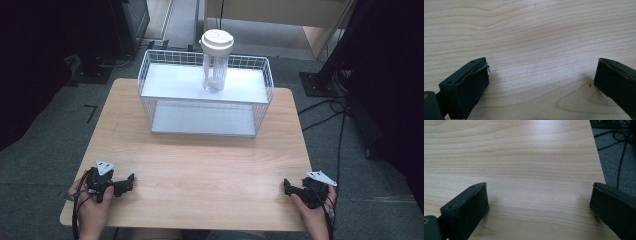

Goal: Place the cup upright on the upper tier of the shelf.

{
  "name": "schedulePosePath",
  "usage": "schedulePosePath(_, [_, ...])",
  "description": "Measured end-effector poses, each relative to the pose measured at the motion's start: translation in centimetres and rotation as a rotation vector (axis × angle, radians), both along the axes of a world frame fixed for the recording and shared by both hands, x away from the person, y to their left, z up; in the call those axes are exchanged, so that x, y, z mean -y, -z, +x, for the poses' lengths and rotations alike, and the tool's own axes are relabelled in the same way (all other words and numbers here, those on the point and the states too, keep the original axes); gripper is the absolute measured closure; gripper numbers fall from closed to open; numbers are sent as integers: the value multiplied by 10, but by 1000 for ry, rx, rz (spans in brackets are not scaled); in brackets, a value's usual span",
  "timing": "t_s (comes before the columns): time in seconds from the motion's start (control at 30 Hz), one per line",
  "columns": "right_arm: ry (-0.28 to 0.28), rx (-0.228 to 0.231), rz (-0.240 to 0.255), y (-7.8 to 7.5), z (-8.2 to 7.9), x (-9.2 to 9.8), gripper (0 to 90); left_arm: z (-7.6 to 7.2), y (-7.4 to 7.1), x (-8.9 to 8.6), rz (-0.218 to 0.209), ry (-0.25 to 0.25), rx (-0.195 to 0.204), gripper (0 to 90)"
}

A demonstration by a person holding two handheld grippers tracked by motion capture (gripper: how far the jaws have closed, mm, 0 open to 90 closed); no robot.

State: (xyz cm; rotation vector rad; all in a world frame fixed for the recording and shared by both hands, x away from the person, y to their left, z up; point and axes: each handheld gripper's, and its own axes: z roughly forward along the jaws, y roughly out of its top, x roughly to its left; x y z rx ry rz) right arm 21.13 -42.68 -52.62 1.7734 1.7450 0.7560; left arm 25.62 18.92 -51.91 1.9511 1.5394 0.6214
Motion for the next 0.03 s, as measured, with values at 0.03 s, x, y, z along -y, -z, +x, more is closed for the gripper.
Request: schedulePosePath(0.03, [0,0,0,0,0,0,17,0,0,0,0,0,0,0])
